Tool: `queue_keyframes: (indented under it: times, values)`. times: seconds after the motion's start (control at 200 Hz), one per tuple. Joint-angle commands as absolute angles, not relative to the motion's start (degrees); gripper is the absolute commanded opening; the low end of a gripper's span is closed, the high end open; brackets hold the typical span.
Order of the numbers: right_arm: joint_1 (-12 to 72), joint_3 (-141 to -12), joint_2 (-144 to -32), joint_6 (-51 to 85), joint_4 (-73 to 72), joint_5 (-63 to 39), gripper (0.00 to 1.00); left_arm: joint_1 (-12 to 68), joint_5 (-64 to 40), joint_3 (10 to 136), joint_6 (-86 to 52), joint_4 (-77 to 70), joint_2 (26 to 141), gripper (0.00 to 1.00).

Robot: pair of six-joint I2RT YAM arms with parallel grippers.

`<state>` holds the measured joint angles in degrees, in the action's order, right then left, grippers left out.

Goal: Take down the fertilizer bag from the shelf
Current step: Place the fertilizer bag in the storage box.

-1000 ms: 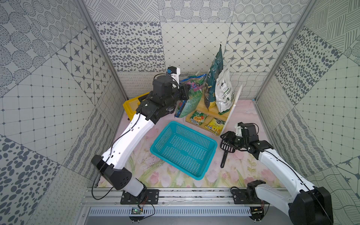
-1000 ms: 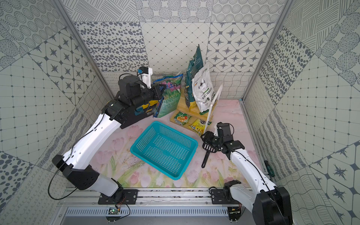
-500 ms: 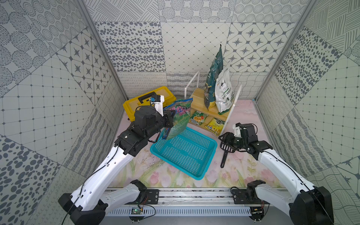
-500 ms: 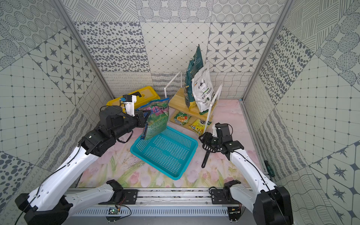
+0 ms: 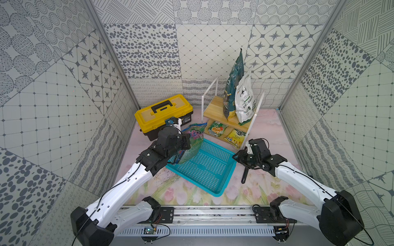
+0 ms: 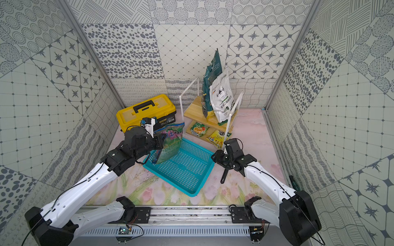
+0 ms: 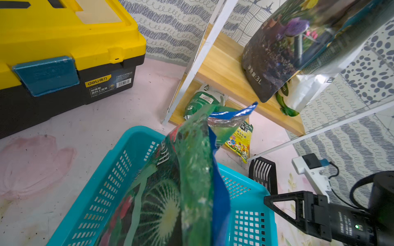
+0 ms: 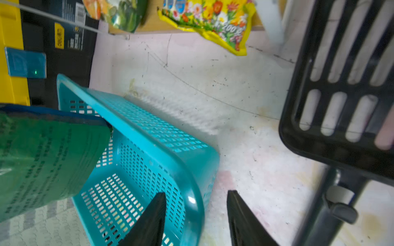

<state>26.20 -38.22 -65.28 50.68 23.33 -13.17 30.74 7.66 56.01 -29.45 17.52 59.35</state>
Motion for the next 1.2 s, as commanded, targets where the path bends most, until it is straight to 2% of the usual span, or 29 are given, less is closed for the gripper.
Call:
queue_keyframes:
  times: [0.0,0.16,0.295,0.47,0.57,0.75,0.985,1.091,1.196]
  values:
    - [26.46,-37.11,-65.39,52.25,19.98,-10.68,0.45,31.09,11.96,50.24,-31.73,-5.88,57.27,0.0]
    - [26.45,-37.09,-67.85,52.95,17.29,-13.34,0.42,31.12,16.5,40.8,-32.05,-13.62,56.07,0.0]
    - [26.46,-36.44,-69.68,54.34,14.64,-14.21,0.34,31.11,20.64,34.72,-32.51,-16.54,55.14,0.0]
    - [26.04,-36.3,-68.72,54.15,15.94,-10.74,0.14,30.7,26.66,31.76,-29.25,-14.82,52.56,0.0]
    - [24.46,-36.3,-67.8,53.48,17.36,-9.94,0.09,28.91,30.67,29.89,-27.43,-14.72,50.52,0.0]
    - [21.46,-36.11,-66.62,51.92,18.34,-11.33,0.06,22.15,29.1,24.12,-32.87,-14.26,45.83,0.0]
    - [21.4,-37.52,-68.71,50.3,18.81,-13.25,0.08,21.84,25.85,21.78,-37.31,-11.43,46.63,0.0]
    - [21.45,-37.95,-69.26,49.77,18.84,-13.98,0.09,21.88,26.27,23.21,-37.38,-11.33,47.45,0.09]
    - [21.45,-38.06,-69.27,49.37,18.8,-14.33,0.11,21.88,25.92,25.44,-35.99,-10.87,48.13,0.34]
